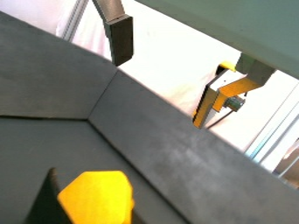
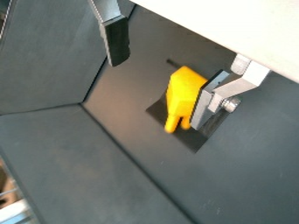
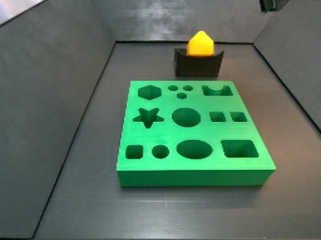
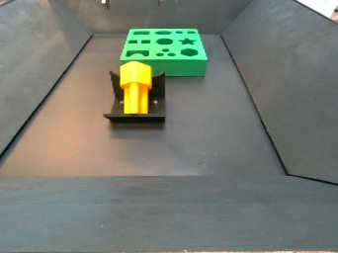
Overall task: Pick up the 3 prong object. Move up. Place the 3 prong object on the fixture. Regrasp the 3 prong object. Move to above the board. Insert the 3 prong object.
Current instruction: Regrasp the 3 prong object.
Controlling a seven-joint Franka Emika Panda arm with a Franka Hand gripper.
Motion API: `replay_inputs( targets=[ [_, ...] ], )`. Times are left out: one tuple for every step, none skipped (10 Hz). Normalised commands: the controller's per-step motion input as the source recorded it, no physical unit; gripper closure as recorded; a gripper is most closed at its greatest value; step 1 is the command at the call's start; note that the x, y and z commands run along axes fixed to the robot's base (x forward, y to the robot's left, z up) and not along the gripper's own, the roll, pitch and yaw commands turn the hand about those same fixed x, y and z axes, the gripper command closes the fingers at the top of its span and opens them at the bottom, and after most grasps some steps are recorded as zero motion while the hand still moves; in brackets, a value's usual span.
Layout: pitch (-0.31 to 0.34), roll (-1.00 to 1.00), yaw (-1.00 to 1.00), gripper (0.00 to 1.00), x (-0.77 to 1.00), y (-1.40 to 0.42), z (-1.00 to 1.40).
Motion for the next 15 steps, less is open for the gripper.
replay_inputs(
  targets=[
    [0.164, 0.39, 0.18, 0.0, 0.12, -0.05, -0.03],
    [0.141, 0.27, 0.2, 0.0, 0.11, -0.04, -0.01],
    [0.091, 0.19, 0.21, 0.0, 0.09, -0.04, -0.01],
    [0.07, 0.17, 0.21, 0.0, 0.09, -0.04, -0.02],
    [0.044, 0.16, 0.2, 0.0, 0.09, -0.04, -0.02],
    [0.025, 0.13, 0.17, 0.0, 0.04, 0.07, -1.0],
    [0.012, 0.13, 0.15, 0.0, 0.04, 0.07, -1.0],
    [-0.02, 0.13, 0.14, 0.0, 0.05, 0.06, -1.0],
    [-0.038, 0.11, 0.12, 0.0, 0.06, 0.06, -1.0],
    [-0.051, 0.09, 0.1, 0.0, 0.07, 0.05, -1.0],
    [-0.061, 0.07, 0.08, 0.0, 0.08, 0.05, -1.0],
    [-0.067, 0.06, 0.06, 0.0, 0.09, 0.04, -1.0],
    [-0.062, 0.06, 0.04, 0.0, 0.1, 0.04, -1.0],
    [-0.051, 0.06, 0.02, 0.0, 0.11, 0.03, -1.0],
    [-0.047, 0.06, 0.01, 0.0, 0.11, 0.03, -1.0]
  ],
)
